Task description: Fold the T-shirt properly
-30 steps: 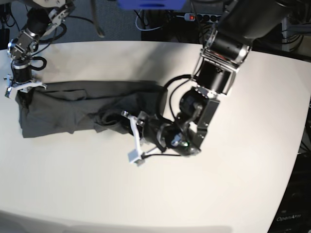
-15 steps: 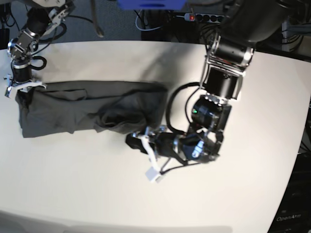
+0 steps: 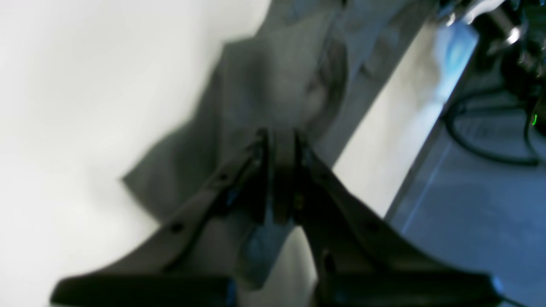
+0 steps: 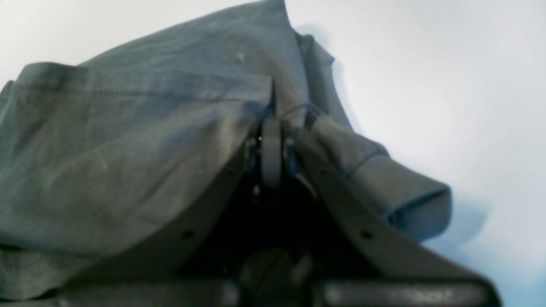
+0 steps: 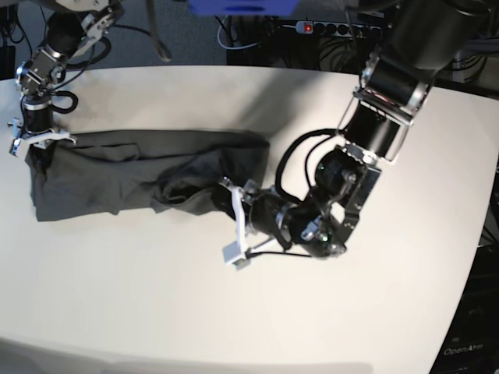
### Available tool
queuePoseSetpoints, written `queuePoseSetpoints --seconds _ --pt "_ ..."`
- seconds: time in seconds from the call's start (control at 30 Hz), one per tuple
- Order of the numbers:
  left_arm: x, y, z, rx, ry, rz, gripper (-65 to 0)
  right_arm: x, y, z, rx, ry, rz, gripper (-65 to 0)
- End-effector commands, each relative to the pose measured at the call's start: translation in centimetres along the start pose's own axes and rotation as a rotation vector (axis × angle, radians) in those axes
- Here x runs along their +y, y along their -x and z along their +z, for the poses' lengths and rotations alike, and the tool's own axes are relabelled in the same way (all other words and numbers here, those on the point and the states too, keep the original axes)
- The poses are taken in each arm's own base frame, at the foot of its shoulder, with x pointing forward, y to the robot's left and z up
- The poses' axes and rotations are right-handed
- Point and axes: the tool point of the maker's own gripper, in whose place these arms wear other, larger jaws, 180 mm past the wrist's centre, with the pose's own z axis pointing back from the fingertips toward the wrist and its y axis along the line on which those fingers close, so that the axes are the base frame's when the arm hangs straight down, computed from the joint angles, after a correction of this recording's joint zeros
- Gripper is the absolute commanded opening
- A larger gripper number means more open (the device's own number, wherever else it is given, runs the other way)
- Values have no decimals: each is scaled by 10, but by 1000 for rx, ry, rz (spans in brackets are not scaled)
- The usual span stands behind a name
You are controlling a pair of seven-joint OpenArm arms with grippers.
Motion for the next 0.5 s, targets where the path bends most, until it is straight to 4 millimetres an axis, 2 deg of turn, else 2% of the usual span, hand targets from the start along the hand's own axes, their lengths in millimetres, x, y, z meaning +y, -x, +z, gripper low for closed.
queuePoseSetpoints --seconds 0.0,0.2,0.33,0.47 --pt "-2 -21 9 -44 -2 -32 -630 20 69 15 305 -63 55 -649" --pt "18 -11 9 11 -111 -74 -630 20 69 15 305 -63 55 -649" --pt "11 -11 -5 35 -117 -86 -630 20 70 15 305 -64 54 -649" --pt "-11 -16 -34 58 -84 -85 -630 26 73 15 307 -71 45 -649"
